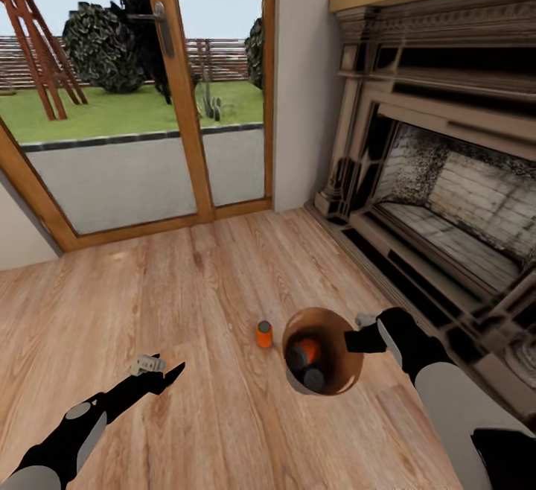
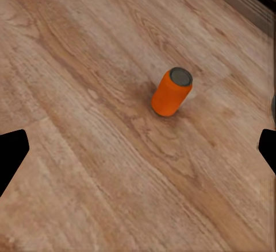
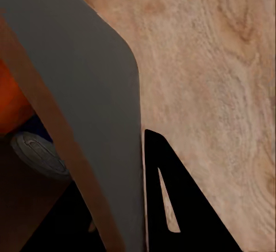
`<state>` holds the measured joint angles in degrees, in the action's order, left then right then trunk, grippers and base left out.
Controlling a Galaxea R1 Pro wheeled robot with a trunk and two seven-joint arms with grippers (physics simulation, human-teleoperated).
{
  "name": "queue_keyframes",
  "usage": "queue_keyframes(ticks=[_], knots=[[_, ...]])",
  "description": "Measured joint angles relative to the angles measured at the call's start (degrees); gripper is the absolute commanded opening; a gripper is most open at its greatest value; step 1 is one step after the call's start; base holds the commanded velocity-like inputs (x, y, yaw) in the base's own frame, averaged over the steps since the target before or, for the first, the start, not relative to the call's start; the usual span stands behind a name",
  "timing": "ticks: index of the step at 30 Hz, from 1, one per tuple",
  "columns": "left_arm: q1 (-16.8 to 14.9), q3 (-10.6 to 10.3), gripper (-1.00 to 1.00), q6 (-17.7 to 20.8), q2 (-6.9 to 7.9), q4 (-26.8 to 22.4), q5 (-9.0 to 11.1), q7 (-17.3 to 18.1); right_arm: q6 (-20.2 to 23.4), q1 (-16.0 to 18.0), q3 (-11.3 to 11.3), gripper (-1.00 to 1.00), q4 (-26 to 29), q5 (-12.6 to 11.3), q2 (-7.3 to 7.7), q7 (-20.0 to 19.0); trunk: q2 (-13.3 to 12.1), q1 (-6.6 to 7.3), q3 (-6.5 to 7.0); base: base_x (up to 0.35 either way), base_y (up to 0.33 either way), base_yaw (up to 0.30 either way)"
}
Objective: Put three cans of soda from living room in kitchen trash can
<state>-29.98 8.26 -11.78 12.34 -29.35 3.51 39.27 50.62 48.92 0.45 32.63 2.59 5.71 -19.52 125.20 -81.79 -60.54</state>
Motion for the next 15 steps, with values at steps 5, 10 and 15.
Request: queue_keyframes(ticks=[5,10,15], knots=[[0.01,0.00,1.00,0.01,-0.02,-0.02,0.01,0.02,-0.53,0.00,0.13,-1.00,-0.05,3.53,0.04,0.25,0.00,0.00,0.32,0.000,0.000,-0.196],[0.00,0.00,1.00,0.00,-0.03,-0.01,0.00,0.02,-0.15,0.01,0.04,-1.00,0.00,1.00,0.01,0.07,0.00,0.00,0.66,0.000,0.000,-0.196],[0.01,0.00,1.00,0.01,-0.01,-0.01,0.00,0.02,-0.33,0.01,0.10,-1.00,-0.04,2.22,0.02,0.15,0.00,0.00,0.99,0.016,0.000,-0.195]])
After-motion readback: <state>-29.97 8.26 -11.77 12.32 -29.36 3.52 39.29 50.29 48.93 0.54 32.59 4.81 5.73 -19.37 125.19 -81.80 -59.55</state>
